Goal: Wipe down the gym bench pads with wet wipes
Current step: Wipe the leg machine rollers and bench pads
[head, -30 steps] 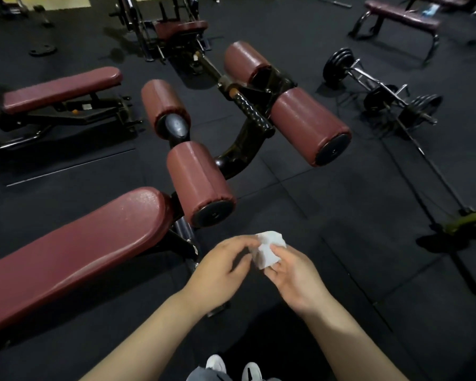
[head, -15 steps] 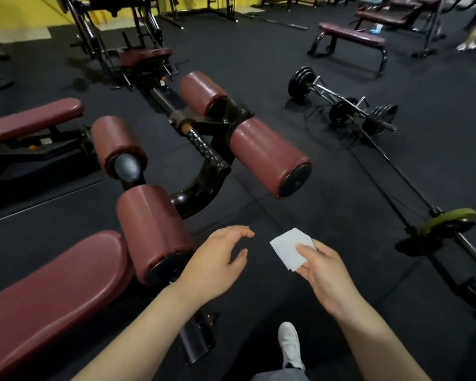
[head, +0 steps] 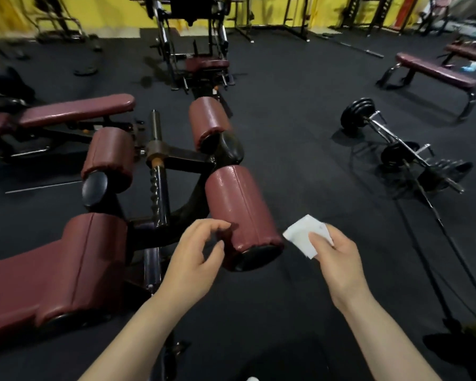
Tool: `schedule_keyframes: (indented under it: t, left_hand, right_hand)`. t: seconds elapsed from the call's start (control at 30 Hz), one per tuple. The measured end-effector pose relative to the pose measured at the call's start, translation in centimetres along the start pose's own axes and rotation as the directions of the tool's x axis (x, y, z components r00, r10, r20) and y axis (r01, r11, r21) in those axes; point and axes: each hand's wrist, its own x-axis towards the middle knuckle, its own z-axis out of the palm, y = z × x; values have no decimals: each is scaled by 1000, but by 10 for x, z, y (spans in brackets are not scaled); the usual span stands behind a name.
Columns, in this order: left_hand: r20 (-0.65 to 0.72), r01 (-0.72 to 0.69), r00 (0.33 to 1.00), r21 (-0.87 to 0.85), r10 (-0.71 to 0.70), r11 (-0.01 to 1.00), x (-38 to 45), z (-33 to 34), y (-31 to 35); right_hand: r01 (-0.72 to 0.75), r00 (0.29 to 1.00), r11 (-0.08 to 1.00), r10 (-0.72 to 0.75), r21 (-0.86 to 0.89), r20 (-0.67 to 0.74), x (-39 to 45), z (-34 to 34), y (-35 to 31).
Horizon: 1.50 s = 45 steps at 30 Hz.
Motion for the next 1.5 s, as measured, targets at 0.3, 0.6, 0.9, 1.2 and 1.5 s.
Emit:
schedule_keyframes:
  t: [0.3,0.6,0.9,1.2,1.5]
  left_hand:
    - [-111,77,991,38,-72,996,29,8,7]
    - [-75,101,992,-51,-104,994,53,7,3]
    - [-123,175,977,8,-173,985,67,9,15]
    - [-126,161,979,16,-158,987,74,26,30]
    - [-12,96,994,506,-105,857,86,37,47]
  right_hand:
    - [357,919,919,-315,-167,237,132,81,-54]
    - [517,689,854,-458,63,561,66,36,3]
    - [714,605,698,-584,-45,542,161,82,-14]
    - [713,464,682,-634,164,619,81,-1,60]
    - [669,669,734,-526,-118,525,191,59,8]
